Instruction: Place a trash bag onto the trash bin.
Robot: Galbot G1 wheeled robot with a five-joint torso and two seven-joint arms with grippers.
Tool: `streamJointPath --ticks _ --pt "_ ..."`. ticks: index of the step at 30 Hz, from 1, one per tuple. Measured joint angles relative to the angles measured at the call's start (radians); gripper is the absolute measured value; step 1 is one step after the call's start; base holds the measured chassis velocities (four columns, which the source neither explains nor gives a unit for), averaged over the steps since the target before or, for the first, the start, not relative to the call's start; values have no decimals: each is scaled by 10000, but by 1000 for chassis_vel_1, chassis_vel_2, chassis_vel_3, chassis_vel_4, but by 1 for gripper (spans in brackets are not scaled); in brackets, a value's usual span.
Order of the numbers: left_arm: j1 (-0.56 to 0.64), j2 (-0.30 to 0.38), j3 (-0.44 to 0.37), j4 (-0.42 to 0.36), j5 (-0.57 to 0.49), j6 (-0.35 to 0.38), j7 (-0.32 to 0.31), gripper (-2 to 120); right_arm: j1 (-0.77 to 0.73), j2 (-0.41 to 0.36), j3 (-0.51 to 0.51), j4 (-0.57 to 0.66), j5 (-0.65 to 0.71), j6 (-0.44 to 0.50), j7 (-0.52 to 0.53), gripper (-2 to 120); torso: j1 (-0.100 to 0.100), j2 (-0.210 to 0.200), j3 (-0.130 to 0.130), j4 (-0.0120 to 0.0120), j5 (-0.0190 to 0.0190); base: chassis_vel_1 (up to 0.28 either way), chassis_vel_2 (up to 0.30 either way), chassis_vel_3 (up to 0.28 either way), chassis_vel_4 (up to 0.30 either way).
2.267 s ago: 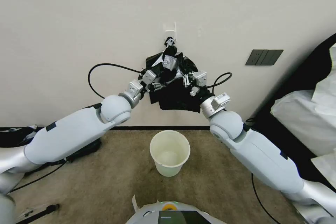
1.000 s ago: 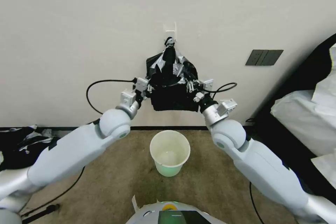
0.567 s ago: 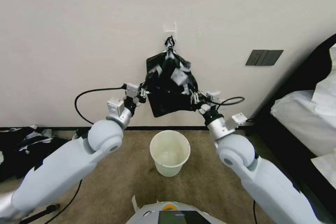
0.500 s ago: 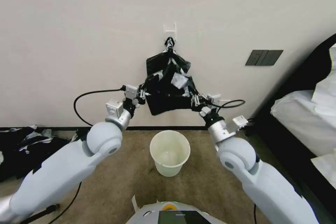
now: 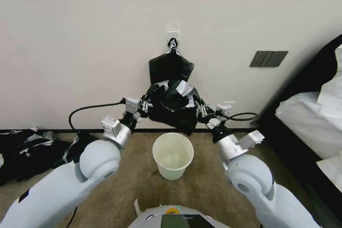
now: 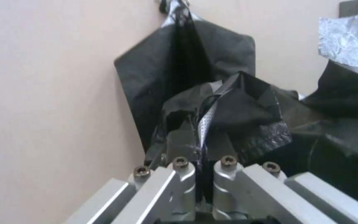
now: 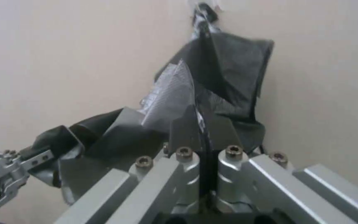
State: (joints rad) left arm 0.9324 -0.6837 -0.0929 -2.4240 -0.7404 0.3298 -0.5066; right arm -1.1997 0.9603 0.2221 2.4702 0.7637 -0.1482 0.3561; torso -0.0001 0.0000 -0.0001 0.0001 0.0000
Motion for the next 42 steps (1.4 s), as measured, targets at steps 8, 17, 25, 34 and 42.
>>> streamJointPath --ticks 8,17,25,34,42 --pt "843 -848 268 207 446 -5 42 0 -1059 512 107 -391 -191 124 52 0 0 1 0 -1 1 0 0 0 0" --pt "1238 -2149 1032 958 1252 -141 111 0 -1616 841 366 -1104 -769 552 21 0 1 0 0 -2 1 0 0 0 0" --pt "1832 -2801 1222 1046 1458 -167 23 0 -2150 1244 313 -1209 -1177 645 -32 0 1 0 1 -1 1 0 0 0 0" --pt "2495 -3772 1407 2062 1835 -301 -265 0 -2461 1549 -153 -1981 -1453 953 -66 0 0 0 1 -2 -3 0 0 0 0" --pt "3467 -4679 1388 2911 2695 -722 -380 0 -3056 2047 -675 -2637 -2061 1103 530 0 1 0 0 -2 0 0 0 0 0"
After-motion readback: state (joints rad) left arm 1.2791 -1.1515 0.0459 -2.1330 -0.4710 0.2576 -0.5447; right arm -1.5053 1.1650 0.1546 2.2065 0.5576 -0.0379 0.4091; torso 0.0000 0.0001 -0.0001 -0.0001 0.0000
